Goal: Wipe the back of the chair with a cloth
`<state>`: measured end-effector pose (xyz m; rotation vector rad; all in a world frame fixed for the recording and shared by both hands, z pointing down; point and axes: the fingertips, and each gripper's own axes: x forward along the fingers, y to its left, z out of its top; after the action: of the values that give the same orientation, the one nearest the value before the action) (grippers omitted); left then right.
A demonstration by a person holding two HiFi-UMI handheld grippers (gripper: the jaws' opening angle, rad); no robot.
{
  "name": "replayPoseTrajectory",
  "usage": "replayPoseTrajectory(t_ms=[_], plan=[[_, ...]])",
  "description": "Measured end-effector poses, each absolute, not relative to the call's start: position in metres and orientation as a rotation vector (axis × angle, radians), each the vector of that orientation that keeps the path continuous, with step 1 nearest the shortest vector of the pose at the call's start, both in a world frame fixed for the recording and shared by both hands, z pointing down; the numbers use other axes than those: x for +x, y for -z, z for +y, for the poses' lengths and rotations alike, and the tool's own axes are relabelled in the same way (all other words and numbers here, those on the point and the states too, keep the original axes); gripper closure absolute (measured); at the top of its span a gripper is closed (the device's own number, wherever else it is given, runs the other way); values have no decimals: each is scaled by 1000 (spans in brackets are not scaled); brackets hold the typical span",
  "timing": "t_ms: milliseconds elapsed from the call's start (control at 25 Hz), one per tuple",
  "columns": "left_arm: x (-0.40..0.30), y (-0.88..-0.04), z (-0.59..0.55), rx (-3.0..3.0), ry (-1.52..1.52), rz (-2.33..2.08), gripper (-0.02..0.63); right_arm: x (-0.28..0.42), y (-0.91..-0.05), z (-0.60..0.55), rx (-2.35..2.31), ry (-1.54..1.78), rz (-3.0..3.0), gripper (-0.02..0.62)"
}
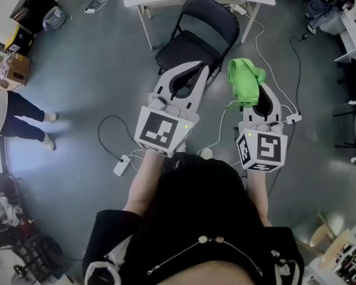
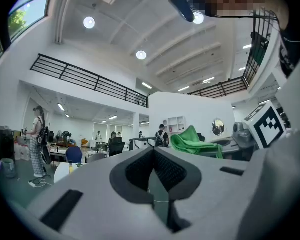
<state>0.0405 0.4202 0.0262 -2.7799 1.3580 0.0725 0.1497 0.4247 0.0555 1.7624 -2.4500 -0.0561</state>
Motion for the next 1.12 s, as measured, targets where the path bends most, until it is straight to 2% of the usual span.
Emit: replayPoseTrajectory(t_ms=[240, 640, 1120], plan=[[32, -25, 420, -2772, -74, 1364, 600, 147, -56, 423, 1775, 8, -2480, 552], [-22, -44, 404, -2783, -38, 1377, 600, 134, -76, 418, 1874, -10, -2369, 552], [-13, -58, 346, -2812, -67, 1387, 600, 137, -91, 368, 1806, 24, -2333, 552]])
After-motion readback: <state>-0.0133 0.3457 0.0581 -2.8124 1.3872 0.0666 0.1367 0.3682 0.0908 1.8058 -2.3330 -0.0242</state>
